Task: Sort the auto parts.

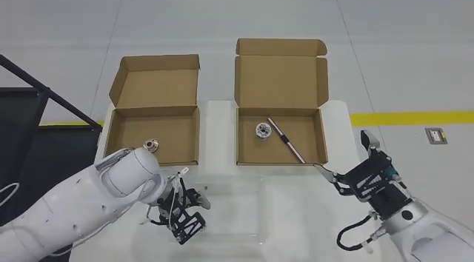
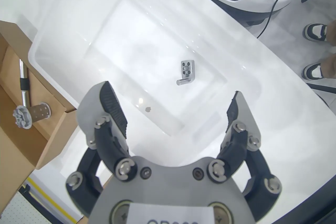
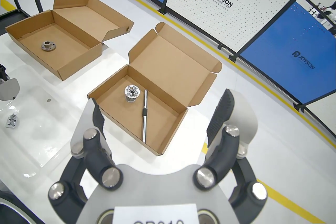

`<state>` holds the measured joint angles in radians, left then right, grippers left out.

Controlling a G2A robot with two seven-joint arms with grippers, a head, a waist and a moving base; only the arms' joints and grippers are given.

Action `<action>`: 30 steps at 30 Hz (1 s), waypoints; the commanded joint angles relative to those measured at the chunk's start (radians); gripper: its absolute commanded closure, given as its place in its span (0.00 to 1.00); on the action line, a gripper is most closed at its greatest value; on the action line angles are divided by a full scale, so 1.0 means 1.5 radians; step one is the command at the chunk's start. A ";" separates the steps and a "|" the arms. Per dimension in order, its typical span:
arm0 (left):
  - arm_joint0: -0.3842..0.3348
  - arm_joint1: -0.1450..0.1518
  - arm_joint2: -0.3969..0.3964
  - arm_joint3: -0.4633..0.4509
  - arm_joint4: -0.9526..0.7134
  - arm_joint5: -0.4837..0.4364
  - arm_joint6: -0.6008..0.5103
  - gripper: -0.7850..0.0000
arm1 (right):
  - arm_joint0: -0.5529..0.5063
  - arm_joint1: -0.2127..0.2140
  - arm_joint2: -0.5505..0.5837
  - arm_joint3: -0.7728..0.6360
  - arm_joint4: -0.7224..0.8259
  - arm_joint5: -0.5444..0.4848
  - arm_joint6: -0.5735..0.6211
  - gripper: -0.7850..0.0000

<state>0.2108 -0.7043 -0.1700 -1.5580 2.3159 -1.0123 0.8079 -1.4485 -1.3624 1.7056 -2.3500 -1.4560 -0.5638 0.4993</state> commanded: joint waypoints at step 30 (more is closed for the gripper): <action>0.111 -0.092 0.000 -0.021 0.024 0.000 -0.289 0.34 | 0.000 0.000 0.000 0.000 0.000 0.000 0.000 0.00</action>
<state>0.3742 -0.8372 -0.1700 -1.5963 2.3375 -1.0123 0.3678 -1.4485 -1.3624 1.7056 -2.3500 -1.4560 -0.5638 0.4993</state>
